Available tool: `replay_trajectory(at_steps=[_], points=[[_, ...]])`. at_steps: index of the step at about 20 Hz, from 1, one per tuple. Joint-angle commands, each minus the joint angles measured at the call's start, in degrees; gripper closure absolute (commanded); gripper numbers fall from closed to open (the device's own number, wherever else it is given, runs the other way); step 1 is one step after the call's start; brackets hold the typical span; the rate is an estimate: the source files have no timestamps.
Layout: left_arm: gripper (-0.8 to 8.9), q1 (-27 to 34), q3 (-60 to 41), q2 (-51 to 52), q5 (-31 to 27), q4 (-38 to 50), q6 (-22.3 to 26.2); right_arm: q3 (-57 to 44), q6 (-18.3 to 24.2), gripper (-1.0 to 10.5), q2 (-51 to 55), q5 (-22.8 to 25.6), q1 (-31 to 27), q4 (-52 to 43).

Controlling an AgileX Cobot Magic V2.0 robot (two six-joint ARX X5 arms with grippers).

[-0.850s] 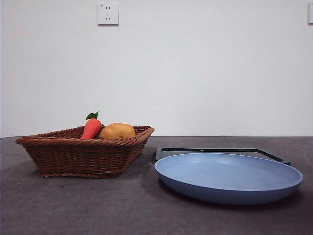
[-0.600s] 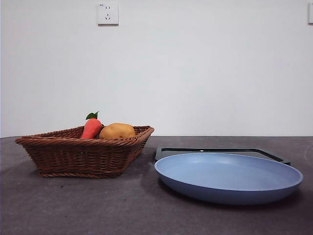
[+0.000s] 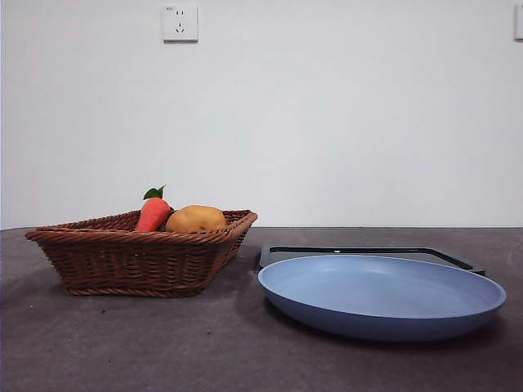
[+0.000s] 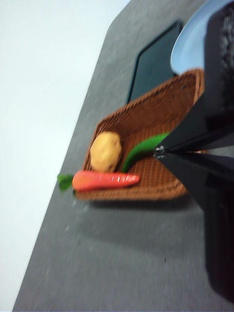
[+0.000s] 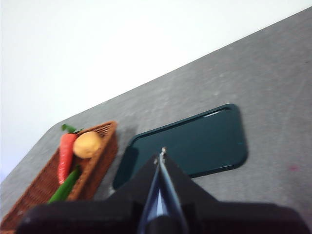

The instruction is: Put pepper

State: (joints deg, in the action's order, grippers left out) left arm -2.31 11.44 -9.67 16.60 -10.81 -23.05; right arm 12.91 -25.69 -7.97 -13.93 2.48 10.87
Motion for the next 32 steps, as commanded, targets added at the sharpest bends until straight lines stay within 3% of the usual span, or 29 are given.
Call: replay_trajectory(at_steps=[1, 7, 11, 19, 25, 26, 28, 32], points=[[8.07, 0.13, 4.42, -4.87, 3.41, -1.09, 0.98, 4.33, 1.07, 9.4, -3.87, -2.23, 0.0, 0.98], [8.07, 0.13, 15.5, -16.35, 11.1, -9.03, 8.11, 17.11, 7.85, 9.4, -14.84, -7.1, 0.59, 12.63], [8.07, 0.07, 22.14, -22.71, 16.52, -15.19, 14.01, 26.84, 16.2, 9.4, -23.06, -8.72, 1.07, 23.52], [8.07, -0.02, 32.54, -30.21, 19.74, -31.56, 25.11, 44.74, 30.34, 9.4, -37.09, -8.66, 2.86, 47.41], [7.9, -0.02, 34.91, -30.91, 19.58, -35.56, 27.58, 46.21, 31.54, 9.2, -38.42, -8.61, 2.95, 51.34], [7.18, -0.02, 34.91, -30.91, 19.56, -35.52, 27.58, 46.21, 31.43, 8.5, -38.42, -8.61, 2.95, 51.43], [4.74, -0.02, 34.91, -30.91, 19.54, -35.47, 27.58, 46.21, 30.27, 6.4, -38.53, -8.41, 2.95, 51.93], [4.41, -0.02, 34.91, -30.91, 19.67, -35.52, 27.58, 46.21, 29.59, 6.1, -40.15, -8.46, 2.95, 53.05]])
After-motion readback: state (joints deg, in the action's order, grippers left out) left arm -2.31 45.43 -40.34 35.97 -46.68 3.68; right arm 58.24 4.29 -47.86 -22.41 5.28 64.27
